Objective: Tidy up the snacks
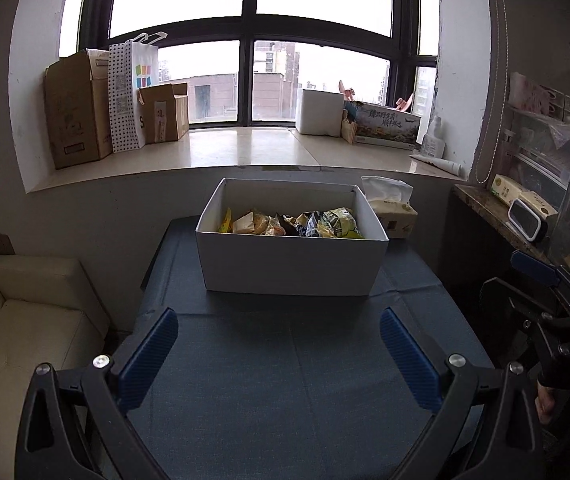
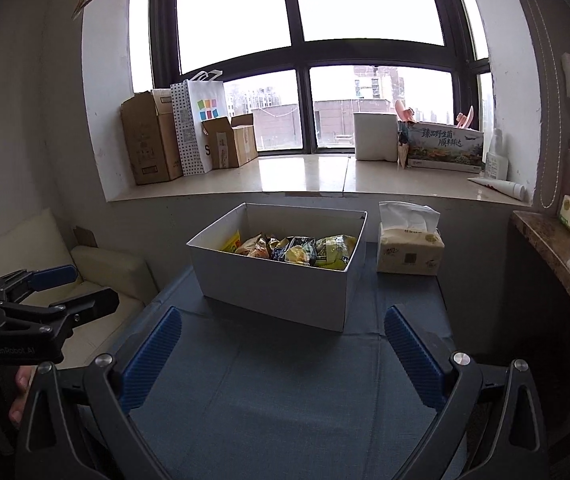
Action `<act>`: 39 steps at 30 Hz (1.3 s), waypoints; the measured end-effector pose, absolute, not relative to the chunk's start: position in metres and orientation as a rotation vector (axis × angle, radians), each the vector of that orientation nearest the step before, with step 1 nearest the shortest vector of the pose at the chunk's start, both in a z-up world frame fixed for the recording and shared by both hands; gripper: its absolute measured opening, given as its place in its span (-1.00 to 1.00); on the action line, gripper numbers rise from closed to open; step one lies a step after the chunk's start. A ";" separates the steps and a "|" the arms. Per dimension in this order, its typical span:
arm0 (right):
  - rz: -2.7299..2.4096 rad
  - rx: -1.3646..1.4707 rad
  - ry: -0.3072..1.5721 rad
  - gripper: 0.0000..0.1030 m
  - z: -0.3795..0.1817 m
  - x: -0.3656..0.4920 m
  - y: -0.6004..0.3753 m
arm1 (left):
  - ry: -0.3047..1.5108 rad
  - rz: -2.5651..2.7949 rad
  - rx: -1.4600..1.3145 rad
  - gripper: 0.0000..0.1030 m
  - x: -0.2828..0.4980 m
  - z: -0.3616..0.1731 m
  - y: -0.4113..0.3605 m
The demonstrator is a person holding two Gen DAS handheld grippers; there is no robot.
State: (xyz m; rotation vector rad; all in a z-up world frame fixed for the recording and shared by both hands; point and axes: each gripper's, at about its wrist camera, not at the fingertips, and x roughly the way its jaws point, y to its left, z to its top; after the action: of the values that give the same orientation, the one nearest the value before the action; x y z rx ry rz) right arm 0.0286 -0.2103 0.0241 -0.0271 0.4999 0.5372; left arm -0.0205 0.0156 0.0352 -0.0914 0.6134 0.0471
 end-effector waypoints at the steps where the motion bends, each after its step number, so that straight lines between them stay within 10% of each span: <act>1: 0.549 -0.017 0.500 1.00 0.024 0.030 -0.211 | 0.609 0.038 -0.099 1.00 -0.021 0.036 0.015; 39: 0.572 0.000 0.540 1.00 0.020 0.035 -0.209 | 0.631 0.054 -0.108 1.00 -0.012 0.032 0.020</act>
State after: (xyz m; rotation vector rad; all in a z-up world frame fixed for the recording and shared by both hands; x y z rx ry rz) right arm 0.0345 -0.2086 0.0198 -0.0003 0.5397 0.5719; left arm -0.0125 0.0205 0.0324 -0.1084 0.6313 0.0544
